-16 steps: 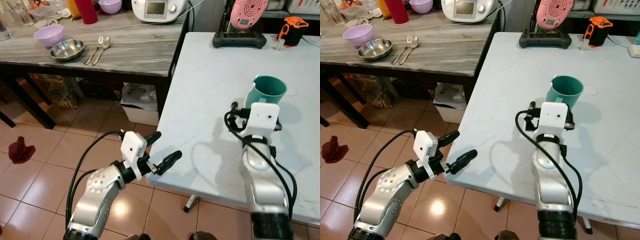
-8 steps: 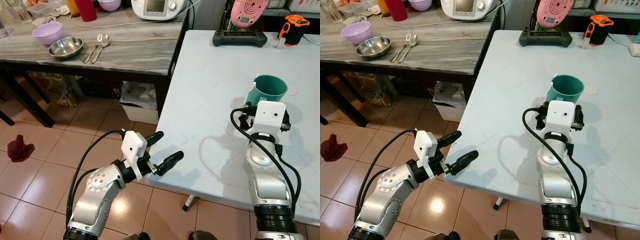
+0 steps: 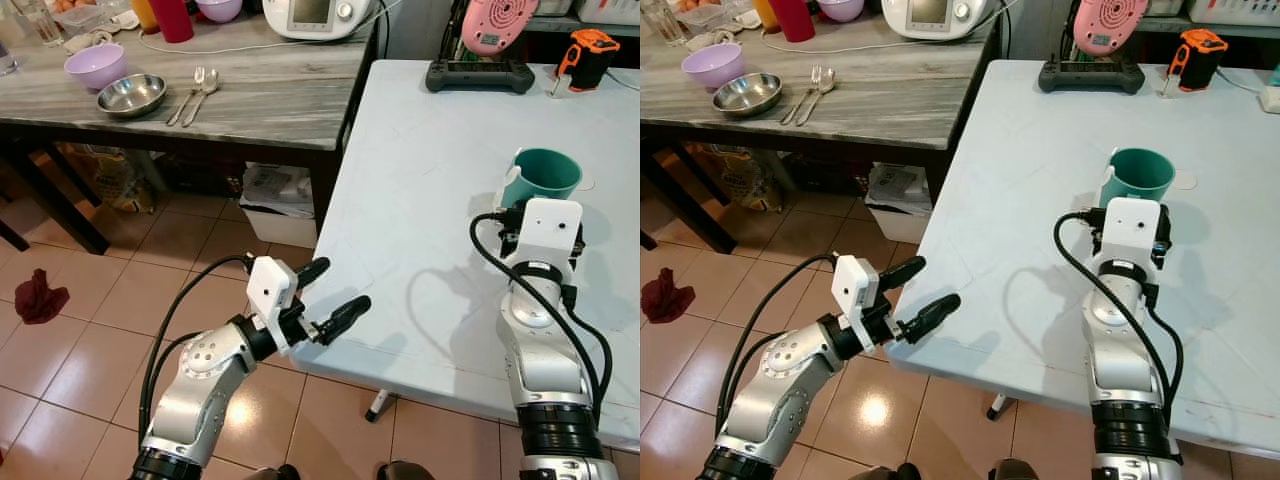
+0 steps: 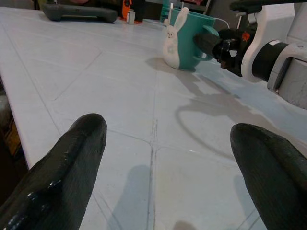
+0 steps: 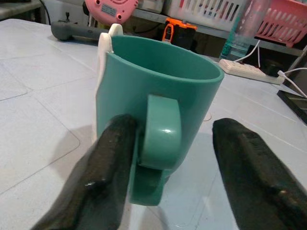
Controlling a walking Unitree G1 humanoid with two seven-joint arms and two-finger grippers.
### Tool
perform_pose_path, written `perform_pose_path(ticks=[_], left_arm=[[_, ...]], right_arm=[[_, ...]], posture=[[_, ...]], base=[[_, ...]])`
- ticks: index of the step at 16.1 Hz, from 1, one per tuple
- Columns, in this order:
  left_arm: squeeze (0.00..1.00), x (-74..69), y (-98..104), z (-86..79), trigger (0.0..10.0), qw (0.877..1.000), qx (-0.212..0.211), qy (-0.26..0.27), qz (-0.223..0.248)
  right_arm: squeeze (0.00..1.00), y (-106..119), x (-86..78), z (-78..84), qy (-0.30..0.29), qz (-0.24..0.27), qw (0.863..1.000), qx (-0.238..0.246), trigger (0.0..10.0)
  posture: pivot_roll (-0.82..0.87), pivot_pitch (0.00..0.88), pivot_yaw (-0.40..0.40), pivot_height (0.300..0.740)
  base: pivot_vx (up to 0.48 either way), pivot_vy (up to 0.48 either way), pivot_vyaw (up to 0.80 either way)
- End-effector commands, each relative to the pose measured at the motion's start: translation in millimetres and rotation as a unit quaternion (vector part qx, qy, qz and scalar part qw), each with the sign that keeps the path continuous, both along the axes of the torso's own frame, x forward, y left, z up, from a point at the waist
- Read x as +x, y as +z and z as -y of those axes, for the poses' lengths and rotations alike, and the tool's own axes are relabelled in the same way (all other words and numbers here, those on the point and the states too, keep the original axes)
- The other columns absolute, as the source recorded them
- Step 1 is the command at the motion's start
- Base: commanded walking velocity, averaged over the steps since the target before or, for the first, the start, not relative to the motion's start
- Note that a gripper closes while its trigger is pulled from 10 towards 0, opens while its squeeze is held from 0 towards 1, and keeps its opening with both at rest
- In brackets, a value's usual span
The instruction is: Setting the table
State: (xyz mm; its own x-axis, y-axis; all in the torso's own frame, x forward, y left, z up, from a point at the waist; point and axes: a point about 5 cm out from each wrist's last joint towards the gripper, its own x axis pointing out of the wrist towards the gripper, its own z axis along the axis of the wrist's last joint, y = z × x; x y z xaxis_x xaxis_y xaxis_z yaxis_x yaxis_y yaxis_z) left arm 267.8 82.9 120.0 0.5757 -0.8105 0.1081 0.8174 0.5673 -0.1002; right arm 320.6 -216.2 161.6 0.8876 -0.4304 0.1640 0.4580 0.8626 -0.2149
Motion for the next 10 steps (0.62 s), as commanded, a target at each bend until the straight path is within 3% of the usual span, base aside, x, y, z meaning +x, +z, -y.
perform_pose_path(ticks=[1,10], left_arm=[[0.0,0.1,0.5,-2.3,10.0,1.0,0.003,0.005,0.001],[0.0,0.5,-4.7,-2.4,10.0,1.0,0.001,0.01,-0.003]], right_arm=[[0.0,2.6,2.3,-2.6,0.003,0.007,1.0,0.004,0.0],[0.0,1.0,1.3,1.0,0.001,0.009,1.0,0.007,0.0]], posture=[[-0.27,0.14,0.084,0.74],[-0.28,0.14,0.086,0.74]], base=[[0.0,0.0,0.0],[0.0,0.0,0.0]])
